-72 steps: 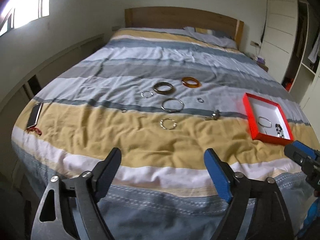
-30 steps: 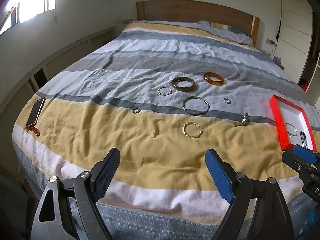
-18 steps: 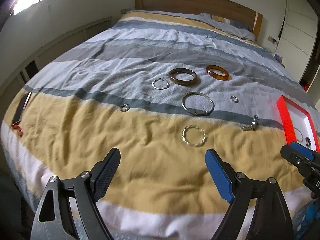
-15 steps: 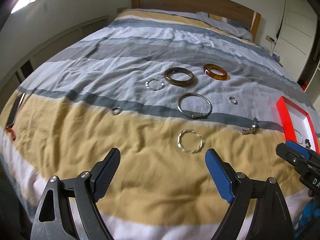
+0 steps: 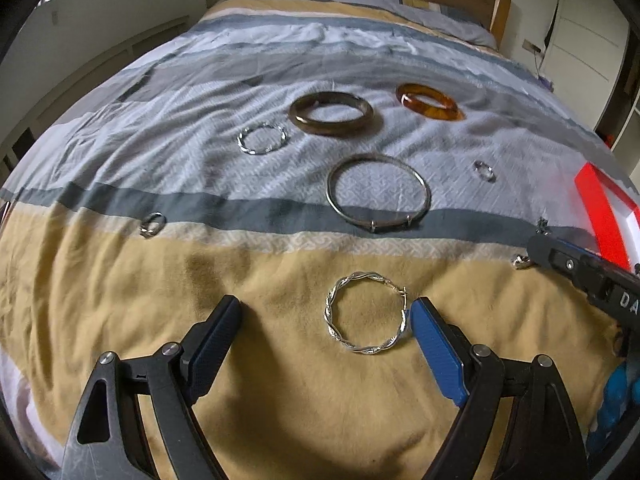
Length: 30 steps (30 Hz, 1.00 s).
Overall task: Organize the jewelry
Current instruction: 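Grasp the twisted silver hoop with the left tool while the right tool grasps the silver watch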
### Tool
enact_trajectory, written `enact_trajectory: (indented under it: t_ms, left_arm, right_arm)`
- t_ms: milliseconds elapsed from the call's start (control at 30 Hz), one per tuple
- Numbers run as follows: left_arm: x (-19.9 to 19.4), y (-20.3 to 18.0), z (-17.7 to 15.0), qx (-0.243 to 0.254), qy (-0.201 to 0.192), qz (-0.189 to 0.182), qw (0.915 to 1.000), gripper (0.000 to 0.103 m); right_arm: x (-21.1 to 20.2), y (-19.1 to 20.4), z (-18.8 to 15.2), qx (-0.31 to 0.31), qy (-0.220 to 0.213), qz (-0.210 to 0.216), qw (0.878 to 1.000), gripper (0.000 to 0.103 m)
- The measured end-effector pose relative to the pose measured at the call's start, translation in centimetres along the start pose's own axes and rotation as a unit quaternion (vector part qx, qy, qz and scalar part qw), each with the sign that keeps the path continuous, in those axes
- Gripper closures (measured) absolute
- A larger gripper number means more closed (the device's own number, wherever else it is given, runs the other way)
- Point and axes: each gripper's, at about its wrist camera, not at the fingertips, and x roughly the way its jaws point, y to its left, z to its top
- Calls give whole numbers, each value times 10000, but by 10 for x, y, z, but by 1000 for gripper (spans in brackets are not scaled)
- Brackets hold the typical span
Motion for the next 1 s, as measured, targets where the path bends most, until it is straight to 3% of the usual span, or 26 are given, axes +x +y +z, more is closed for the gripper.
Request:
enact_trajectory:
  t_ms: [167,267,400,433,500,800,1000]
  left_arm:
    - [7,1,-1,-8,-36,-12,10000,23]
    - [7,-3,-2,91,-116,0,9999,35]
    - [5,-10,-2,263,-177,-50,9995,58]
    - [4,-12,-2,294,-187,-60,9994,63]
    - [3,-13,-1,312,-200,-64,9993,63]
    - [-20,-3,-2,91,-254,-142,9995,63]
    - [-50,-6,-6,100,-389,-173,9990,63]
  right_arm:
    - [8,-3,1,91,-65,45,9999,54]
    - [9,-2,-1,46,-87,40,9999,57]
    - [9,-3,-3,0,-76,49,10000,84]
    - [9,-3,-3,-13,-66,63,10000,87]
    - [7,-3,-4,-36,-56,102,9999,92]
    - [-23,2,-3,-87,-226,198,9995,93]
    - [-63,9,-3,-141,-496,184,9985,93]
